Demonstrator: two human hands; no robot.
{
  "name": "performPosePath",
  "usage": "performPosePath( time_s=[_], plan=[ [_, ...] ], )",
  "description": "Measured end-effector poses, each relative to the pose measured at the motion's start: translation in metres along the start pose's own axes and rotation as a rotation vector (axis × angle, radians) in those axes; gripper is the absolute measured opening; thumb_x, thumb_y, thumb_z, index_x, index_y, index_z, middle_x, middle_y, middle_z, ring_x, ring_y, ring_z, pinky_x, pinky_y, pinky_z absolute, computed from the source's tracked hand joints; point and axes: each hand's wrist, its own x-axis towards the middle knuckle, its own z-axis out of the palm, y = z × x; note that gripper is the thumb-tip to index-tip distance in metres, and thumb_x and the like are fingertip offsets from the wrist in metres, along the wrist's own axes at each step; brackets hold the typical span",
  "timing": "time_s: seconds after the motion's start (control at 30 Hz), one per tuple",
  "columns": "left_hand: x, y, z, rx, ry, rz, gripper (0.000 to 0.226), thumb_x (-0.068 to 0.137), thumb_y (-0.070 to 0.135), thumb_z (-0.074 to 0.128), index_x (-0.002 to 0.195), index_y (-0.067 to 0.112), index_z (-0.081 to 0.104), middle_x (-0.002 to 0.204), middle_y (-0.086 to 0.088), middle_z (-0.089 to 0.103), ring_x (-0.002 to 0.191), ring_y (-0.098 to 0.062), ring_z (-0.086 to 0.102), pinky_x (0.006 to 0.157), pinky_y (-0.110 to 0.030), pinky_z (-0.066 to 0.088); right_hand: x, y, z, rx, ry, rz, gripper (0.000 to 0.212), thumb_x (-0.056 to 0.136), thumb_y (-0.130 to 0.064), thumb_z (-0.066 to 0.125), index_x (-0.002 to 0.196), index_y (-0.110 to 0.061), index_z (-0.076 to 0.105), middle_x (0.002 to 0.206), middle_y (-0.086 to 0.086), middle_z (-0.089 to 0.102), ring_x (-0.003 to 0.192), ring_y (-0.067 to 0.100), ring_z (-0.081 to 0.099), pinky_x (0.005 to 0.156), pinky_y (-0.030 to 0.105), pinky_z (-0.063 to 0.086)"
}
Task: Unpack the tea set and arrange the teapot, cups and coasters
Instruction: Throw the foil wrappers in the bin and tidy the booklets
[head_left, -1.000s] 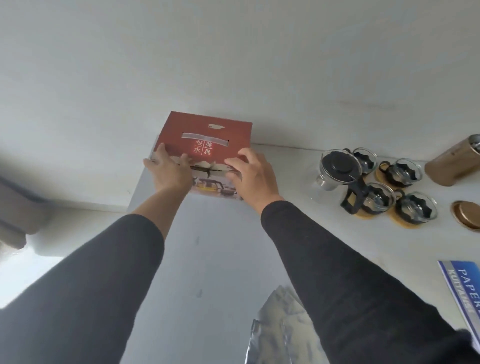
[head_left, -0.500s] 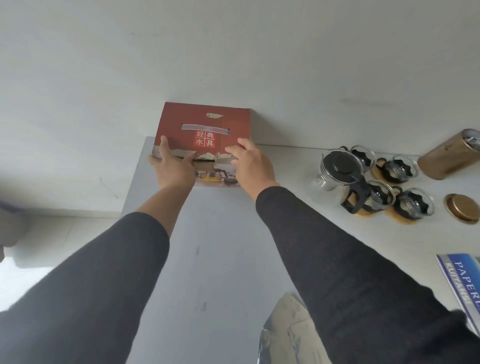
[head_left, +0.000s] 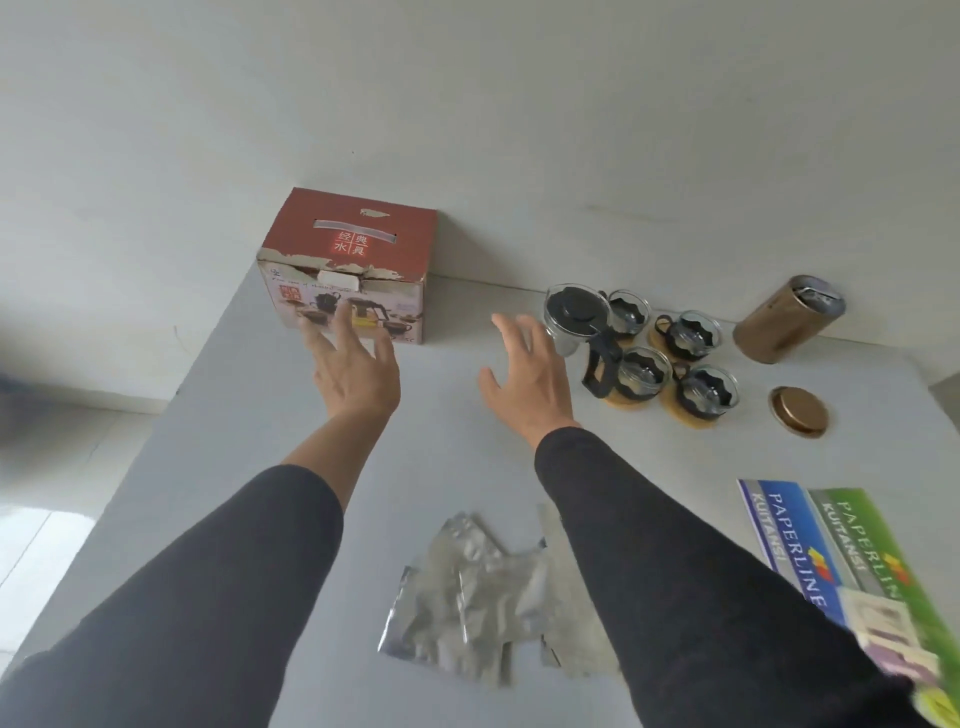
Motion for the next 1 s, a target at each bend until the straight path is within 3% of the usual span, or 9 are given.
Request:
performPosePath(
  time_s=[0.13,0.23,0.4,0.57,0.67,0.8,1.0],
  plan=[
    [-0.059,-0.021,0.02,0.158,-0.21,-0.049,0.064,0.094,0.05,0.044,0.148,0.033,0.014,0.158,-0.011,-0.005,0.144,-0.035,0.019,0.111,-0.054,0.029,-0.055,0.04,-0.027,-0.049,-0.095,0.008,0.06,0.082,-0.027,0.059,0.138,-0.018,0.041,0.137,0.011,0.039,0.128,0.029,0.038,0.098,0.046,0.04],
    [-0.103,-0.04,0.034,0.296,-0.374,-0.154,0.088,0.08,0.064,0.056,0.15,0.033,0.013,0.157,-0.016,0.001,0.144,-0.04,0.006,0.114,-0.055,0.021,-0.102,0.078,-0.048,-0.094,-0.242,0.208,0.065,0.083,-0.039,0.059,0.14,-0.028,0.031,0.144,0.007,0.026,0.134,0.027,0.027,0.101,0.049,0.036],
    [-0.161,-0.065,0.041,0.588,-0.504,-0.299,0.117,0.061,0.077,0.063,0.149,0.037,-0.002,0.154,-0.021,0.003,0.139,-0.044,0.013,0.115,-0.048,0.022,-0.164,0.13,-0.071,-0.077,-0.465,0.681,0.085,0.076,-0.057,0.066,0.141,-0.024,0.023,0.141,0.014,0.023,0.13,0.036,0.029,0.1,0.05,0.039],
    [-0.185,-0.069,0.049,0.723,-0.472,-0.204,0.111,0.06,0.077,0.064,0.146,0.032,0.011,0.14,-0.023,0.024,0.127,-0.039,0.028,0.109,-0.04,0.029,-0.197,0.141,-0.066,-0.101,-0.575,0.835,0.098,0.072,-0.067,0.064,0.144,-0.02,0.018,0.143,0.017,0.022,0.131,0.036,0.029,0.101,0.041,0.039],
    [-0.197,-0.058,0.056,0.708,-0.473,-0.173,0.1,0.066,0.073,0.063,0.144,0.031,0.016,0.13,-0.019,0.034,0.122,-0.033,0.033,0.104,-0.037,0.03,-0.204,0.135,-0.058,-0.153,-0.571,0.823,0.095,0.072,-0.064,0.067,0.143,-0.02,0.021,0.14,0.016,0.023,0.128,0.034,0.032,0.097,0.036,0.041],
    [-0.213,-0.049,0.067,0.688,-0.488,-0.109,0.1,0.069,0.072,0.061,0.147,0.029,0.013,0.132,-0.016,0.037,0.124,-0.031,0.034,0.105,-0.036,0.029,-0.205,0.124,-0.046,-0.084,-0.534,0.819,0.085,0.074,-0.051,0.072,0.139,-0.019,0.027,0.135,0.015,0.027,0.123,0.033,0.036,0.093,0.034,0.042],
    [-0.225,-0.037,0.083,0.594,-0.54,-0.152,0.122,0.058,0.071,0.071,0.15,0.031,0.002,0.136,-0.014,0.029,0.121,-0.034,0.036,0.106,-0.034,0.029,-0.199,0.105,-0.025,0.108,-0.441,0.845,0.071,0.08,-0.027,0.073,0.138,-0.017,0.032,0.132,0.015,0.027,0.119,0.033,0.041,0.097,0.035,0.043]
  ],
)
